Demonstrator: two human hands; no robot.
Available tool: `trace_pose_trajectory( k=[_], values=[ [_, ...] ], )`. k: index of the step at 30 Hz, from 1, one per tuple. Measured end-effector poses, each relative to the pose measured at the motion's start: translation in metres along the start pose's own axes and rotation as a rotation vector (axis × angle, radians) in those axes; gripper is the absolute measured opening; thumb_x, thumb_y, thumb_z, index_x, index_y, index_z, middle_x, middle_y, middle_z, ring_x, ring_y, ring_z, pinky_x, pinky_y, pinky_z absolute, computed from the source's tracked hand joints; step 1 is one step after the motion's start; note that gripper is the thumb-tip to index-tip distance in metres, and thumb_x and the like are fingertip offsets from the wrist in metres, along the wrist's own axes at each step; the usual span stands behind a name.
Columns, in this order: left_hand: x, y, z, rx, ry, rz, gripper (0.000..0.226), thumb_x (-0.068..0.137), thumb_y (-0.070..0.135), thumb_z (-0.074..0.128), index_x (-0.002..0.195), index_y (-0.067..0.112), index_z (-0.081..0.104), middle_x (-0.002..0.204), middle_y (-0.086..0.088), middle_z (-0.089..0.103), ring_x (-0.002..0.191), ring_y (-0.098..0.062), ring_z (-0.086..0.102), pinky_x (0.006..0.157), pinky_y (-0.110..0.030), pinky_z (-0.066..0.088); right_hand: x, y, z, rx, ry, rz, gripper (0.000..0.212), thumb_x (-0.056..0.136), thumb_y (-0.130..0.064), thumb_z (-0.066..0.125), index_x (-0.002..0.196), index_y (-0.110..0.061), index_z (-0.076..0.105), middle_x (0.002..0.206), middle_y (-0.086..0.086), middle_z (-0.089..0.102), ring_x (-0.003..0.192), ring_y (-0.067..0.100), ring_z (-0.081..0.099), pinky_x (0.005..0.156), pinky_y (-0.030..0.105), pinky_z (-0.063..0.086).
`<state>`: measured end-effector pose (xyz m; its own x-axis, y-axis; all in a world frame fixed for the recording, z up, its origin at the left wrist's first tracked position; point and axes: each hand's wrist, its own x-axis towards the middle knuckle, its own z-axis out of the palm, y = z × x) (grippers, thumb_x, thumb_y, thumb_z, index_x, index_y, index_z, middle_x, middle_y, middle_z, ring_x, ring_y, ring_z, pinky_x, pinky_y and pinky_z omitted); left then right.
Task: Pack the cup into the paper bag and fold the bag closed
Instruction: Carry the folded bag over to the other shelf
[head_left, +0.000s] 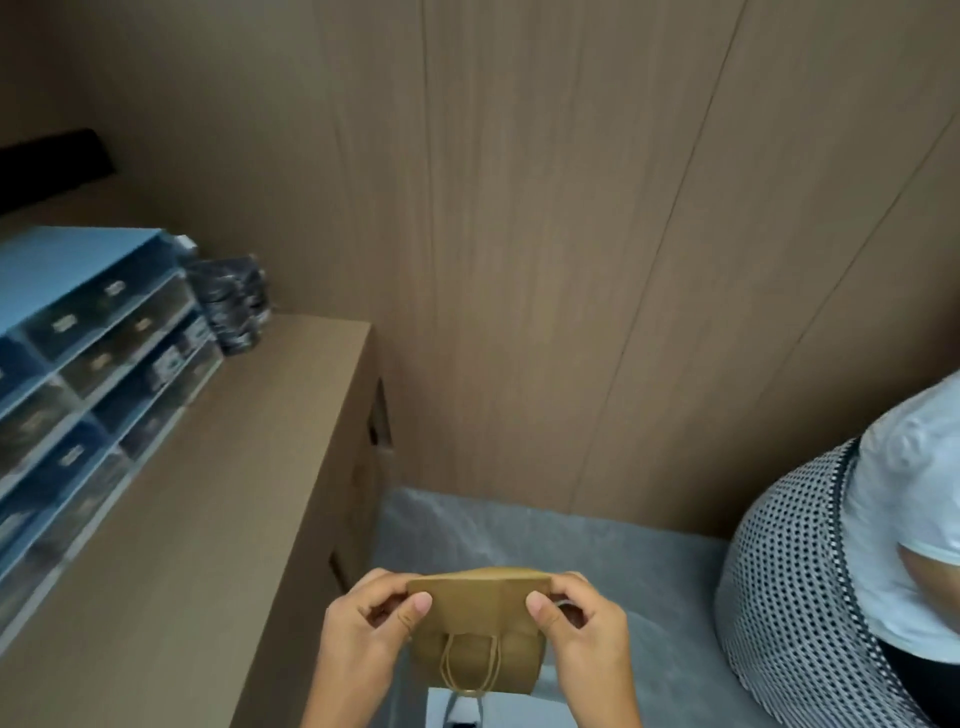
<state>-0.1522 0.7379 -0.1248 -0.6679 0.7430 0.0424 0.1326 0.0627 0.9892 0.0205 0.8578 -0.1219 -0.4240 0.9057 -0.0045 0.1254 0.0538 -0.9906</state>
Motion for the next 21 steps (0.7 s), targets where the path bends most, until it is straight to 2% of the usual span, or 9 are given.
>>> trace_pose_trajectory(
  k=[4,9,13,19,21],
  values=[
    [0.089,-0.003,0.022,-0.036,-0.027,0.007,0.027,0.075,-0.008,0.074,0.071,0.018,0.079,0.081,-0.013,0.066,0.060,-0.007,0.060,0.052,-0.023,0.051,0.083,0.001,0.005,-0.036,0.048,0.002,0.024,0.075,0.008,0.069,0.063,-0.012,0.069,0.068,0.002,0.060,0.069,0.019,0.055,0.064,0.021,0.042],
    [0.201,0.001,0.027,-0.064,-0.024,-0.005,0.036,0.070,-0.016,0.075,0.061,0.019,0.078,0.073,-0.007,0.067,0.052,-0.003,0.058,0.051,-0.018,0.049,0.186,-0.010,0.028,-0.096,0.076,-0.005,0.011,0.073,0.008,0.071,0.066,0.000,0.068,0.071,0.015,0.058,0.074,0.030,0.055,0.068,0.033,0.039],
    [0.271,0.000,0.025,-0.081,0.013,-0.027,0.028,0.071,-0.014,0.075,0.062,0.013,0.079,0.071,-0.012,0.067,0.052,-0.004,0.059,0.050,-0.017,0.048,0.260,-0.020,0.048,-0.131,0.040,-0.031,0.016,0.074,0.005,0.071,0.064,-0.007,0.069,0.071,0.009,0.061,0.075,0.030,0.057,0.068,0.033,0.041],
    [0.359,-0.010,0.003,-0.080,0.134,-0.012,0.035,0.072,-0.009,0.076,0.067,0.025,0.080,0.070,0.000,0.068,0.053,-0.004,0.057,0.051,-0.024,0.048,0.367,-0.024,0.104,-0.092,-0.069,-0.057,0.022,0.073,0.009,0.071,0.062,-0.010,0.069,0.067,0.007,0.061,0.073,0.035,0.058,0.067,0.035,0.042],
    [0.384,-0.018,-0.006,-0.088,0.203,-0.031,0.038,0.072,-0.012,0.075,0.066,0.024,0.080,0.065,-0.002,0.065,0.051,-0.005,0.057,0.049,-0.024,0.049,0.403,-0.021,0.128,-0.080,-0.122,-0.057,0.023,0.072,0.011,0.071,0.063,-0.010,0.070,0.068,0.007,0.061,0.075,0.039,0.058,0.069,0.038,0.043]
  ],
)
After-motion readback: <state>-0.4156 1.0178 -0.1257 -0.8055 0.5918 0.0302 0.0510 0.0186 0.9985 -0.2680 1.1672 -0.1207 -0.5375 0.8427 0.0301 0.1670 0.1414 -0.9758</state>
